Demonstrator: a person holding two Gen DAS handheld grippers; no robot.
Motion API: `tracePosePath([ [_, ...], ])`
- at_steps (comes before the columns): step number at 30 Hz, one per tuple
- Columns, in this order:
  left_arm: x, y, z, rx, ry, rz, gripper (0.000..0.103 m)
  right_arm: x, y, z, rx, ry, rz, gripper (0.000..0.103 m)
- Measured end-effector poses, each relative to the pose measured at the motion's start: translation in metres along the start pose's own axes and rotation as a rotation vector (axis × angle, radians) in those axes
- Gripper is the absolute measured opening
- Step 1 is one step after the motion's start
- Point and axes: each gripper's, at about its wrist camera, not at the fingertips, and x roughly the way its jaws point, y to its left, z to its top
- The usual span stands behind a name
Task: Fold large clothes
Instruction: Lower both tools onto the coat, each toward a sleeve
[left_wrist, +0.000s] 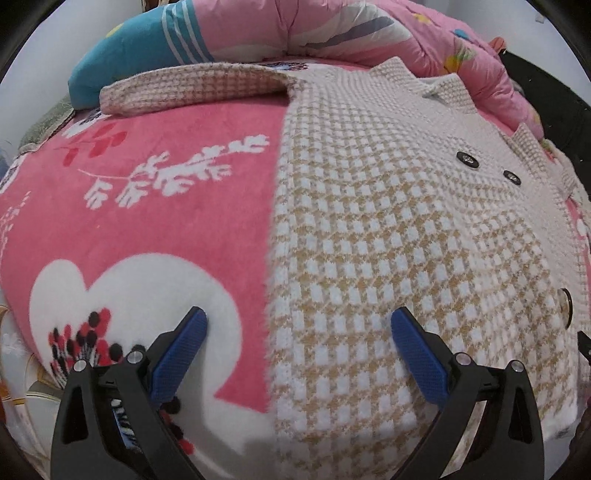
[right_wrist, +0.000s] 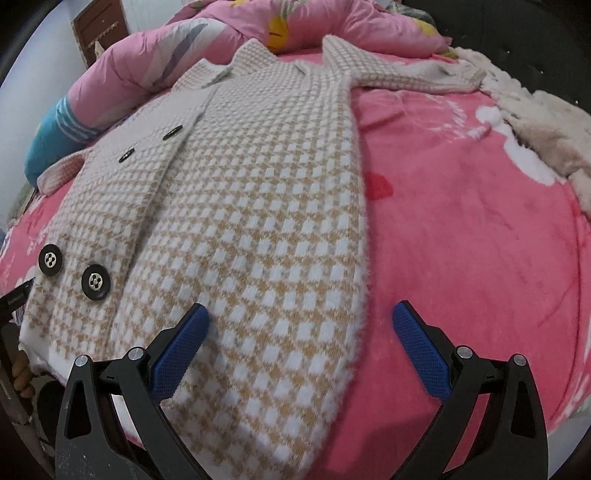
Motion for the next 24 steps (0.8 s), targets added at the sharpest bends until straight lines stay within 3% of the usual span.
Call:
tracePosePath([
  [11,0.002,-0.001,-0.003,0.028,-0.004,-0.016,0.098,0.003,-0.004,-0.004,-0.014,-0.034,0.056,0.096],
  [16,-0.008,0.009,-0.003,0.042,-0.052,-0.08,0.098,-0.006,-0.009,0.001,0.002,0.008,0.104,0.096],
  [22,-0.035,0.026,-0.022,0.034,-0.115,-0.195,0.098,-0.026,-0.034,-0.006,0.086,0.033,0.359,0.095],
  [24,-0.038,0.032,-0.029,0.026,-0.111,-0.238,0.096,-0.022,-0.04,-0.008,0.119,0.059,0.408,0.084],
])
